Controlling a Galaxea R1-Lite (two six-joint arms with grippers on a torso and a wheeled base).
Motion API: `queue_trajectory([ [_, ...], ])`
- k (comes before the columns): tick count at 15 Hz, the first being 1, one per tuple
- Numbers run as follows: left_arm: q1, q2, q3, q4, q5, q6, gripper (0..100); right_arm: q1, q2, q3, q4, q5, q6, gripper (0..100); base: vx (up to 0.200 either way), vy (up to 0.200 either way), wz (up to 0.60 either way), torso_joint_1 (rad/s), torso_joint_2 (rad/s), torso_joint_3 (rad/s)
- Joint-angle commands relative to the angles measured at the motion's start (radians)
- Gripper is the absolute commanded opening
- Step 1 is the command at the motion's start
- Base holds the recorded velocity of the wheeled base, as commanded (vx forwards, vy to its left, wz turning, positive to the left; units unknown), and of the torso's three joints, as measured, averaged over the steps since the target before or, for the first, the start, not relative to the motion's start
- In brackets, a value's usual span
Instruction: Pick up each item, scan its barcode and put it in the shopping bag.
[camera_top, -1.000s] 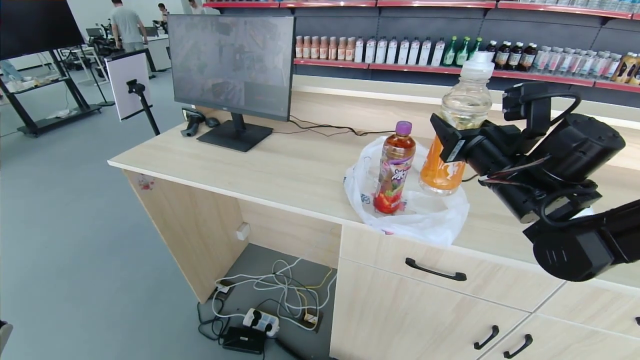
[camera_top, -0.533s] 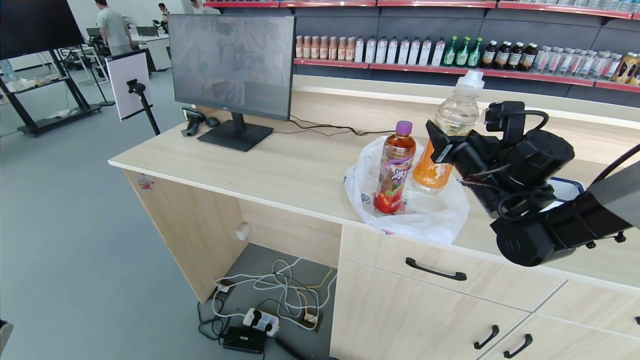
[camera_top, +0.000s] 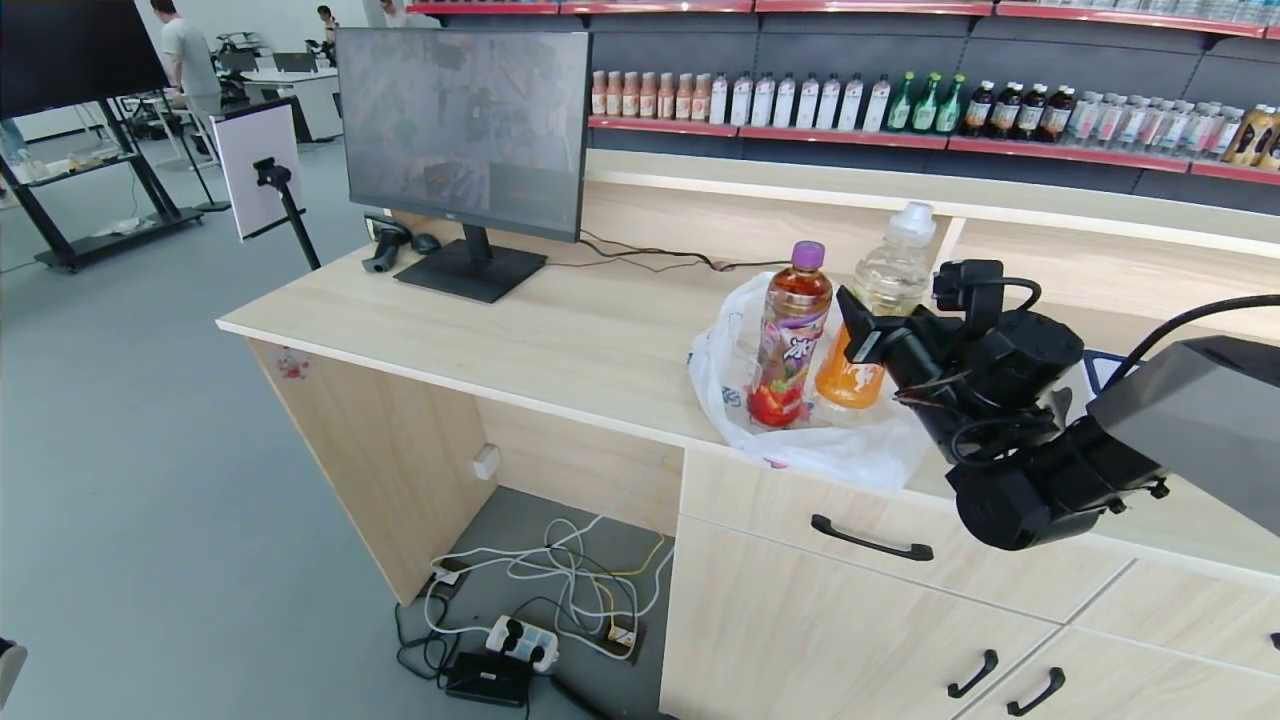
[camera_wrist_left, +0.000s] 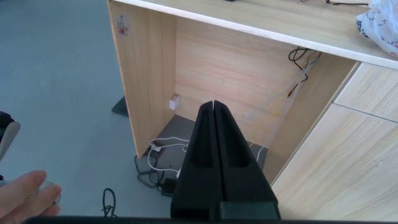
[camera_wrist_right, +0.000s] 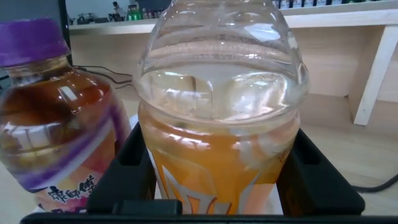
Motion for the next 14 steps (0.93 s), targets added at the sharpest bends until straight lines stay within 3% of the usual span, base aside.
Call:
queue_trajectory([
  [1, 0.000, 0.000, 0.000, 0.000, 0.001, 0.000, 0, -0.011, 0.034, -0.025, -0.004, 0.000, 0.002, 0, 0.000, 0.000, 0.00, 0.000, 0.00, 0.000],
  [8, 0.000, 0.000, 0.000, -0.002, 0.001, 0.001, 0, -0.008, 0.101, -0.078, -0.025, 0.000, 0.008, 0, 0.000, 0.000, 0.00, 0.000, 0.00, 0.000],
  [9, 0.000, 0.000, 0.000, -0.002, 0.001, 0.001, 0, -0.003, 0.109, -0.083, -0.037, 0.001, 0.008, 100, 0.000, 0.000, 0.00, 0.000, 0.00, 0.000],
  [14, 0.000, 0.000, 0.000, -0.003, 0.001, 0.001, 0, -0.005, 0.106, -0.078, -0.054, 0.003, 0.002, 100, 0.000, 0.000, 0.00, 0.000, 0.00, 0.000],
])
